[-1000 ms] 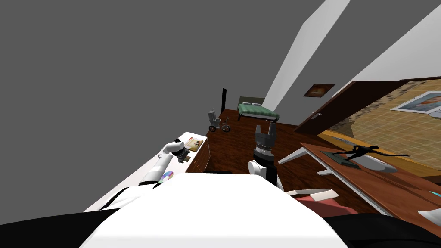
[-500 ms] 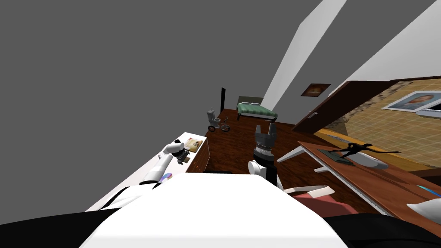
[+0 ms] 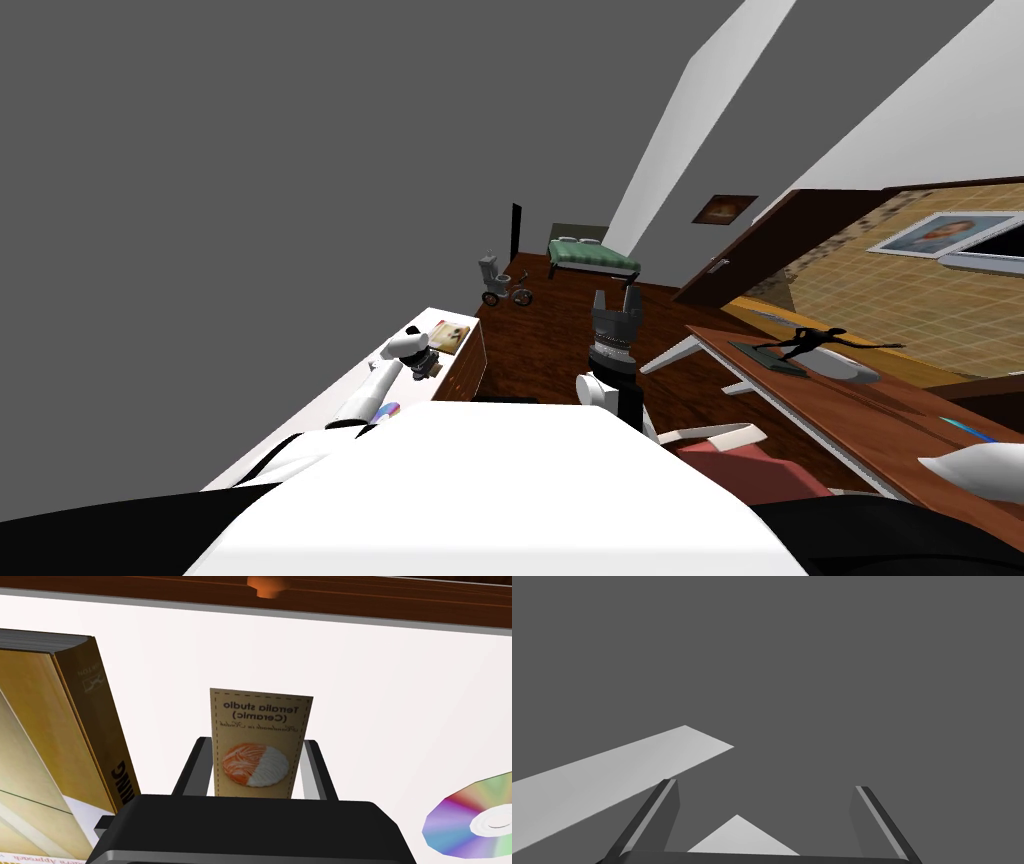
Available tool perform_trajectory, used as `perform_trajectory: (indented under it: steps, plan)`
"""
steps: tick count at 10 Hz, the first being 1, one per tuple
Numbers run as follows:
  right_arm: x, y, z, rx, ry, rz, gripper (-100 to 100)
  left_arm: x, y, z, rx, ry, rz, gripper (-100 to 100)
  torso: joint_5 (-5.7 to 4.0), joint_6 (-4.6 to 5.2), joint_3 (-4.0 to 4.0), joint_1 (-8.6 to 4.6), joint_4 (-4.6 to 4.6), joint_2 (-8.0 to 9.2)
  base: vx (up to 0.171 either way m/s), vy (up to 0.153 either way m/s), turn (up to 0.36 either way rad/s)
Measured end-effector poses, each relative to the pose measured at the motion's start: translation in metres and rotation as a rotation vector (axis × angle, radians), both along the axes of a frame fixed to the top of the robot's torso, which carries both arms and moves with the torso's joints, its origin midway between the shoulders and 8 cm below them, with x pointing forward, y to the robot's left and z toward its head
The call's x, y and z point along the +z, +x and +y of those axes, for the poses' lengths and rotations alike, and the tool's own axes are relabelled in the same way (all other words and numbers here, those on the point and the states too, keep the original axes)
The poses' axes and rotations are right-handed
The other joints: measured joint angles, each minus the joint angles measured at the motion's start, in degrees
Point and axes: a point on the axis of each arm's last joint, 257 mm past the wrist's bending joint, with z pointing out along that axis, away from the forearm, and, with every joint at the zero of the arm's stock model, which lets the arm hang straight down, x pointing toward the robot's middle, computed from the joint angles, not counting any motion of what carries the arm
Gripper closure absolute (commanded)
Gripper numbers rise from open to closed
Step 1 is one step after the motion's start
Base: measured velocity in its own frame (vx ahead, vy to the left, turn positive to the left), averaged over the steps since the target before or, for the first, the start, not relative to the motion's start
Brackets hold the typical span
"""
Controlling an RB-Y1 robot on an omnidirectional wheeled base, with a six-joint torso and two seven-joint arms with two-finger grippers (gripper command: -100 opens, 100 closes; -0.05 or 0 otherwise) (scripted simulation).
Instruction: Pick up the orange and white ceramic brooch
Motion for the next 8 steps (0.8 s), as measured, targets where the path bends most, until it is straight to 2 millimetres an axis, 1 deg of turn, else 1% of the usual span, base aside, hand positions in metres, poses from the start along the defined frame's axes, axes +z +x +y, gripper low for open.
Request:
perform_trajectory:
  steps: [2, 3, 4, 7, 8]
  plan:
    - [0.0, 0.0, 0.0, 0.0, 0.0, 0.0, 0, 0.0, 0.0, 0.0, 0.001, 0.0, -0.001, 100, 0.0, 0.01, 0.0, 0.0, -0.01, 0.0, 0.0, 0.0, 0.0]
    - [0.0, 0.0, 0.0, 0.0, 0.0, 0.0, 0, 0.0, 0.0, 0.0, 0.001, 0.0, -0.001, 0, 0.0, 0.01, -0.01, 0.0, -0.01, 0.0, 0.0, 0.0, 0.0]
    - [0.0, 0.0, 0.0, 0.0, 0.0, 0.0, 0, 0.0, 0.0, 0.0, 0.001, 0.0, -0.001, 100, 0.0, 0.01, -0.01, 0.0, -0.01, 0.0, 0.012, -0.01, 0.096]
    - [0.0, 0.0, 0.0, 0.0, 0.0, 0.0, 0, 0.014, 0.003, -0.001, -0.017, 0.001, -0.003, 100, -0.03, -0.01, -0.02, -0.1, -0.01, -0.04, 0.015, -0.018, 0.063]
    - [0.0, 0.0, 0.0, 0.0, 0.0, 0.0, 0, 0.015, 0.003, -0.001, -0.017, 0.001, -0.002, 0, -0.01, 0.01, -0.03, -0.06, -0.03, -0.03, 0.0, 0.0, 0.0]
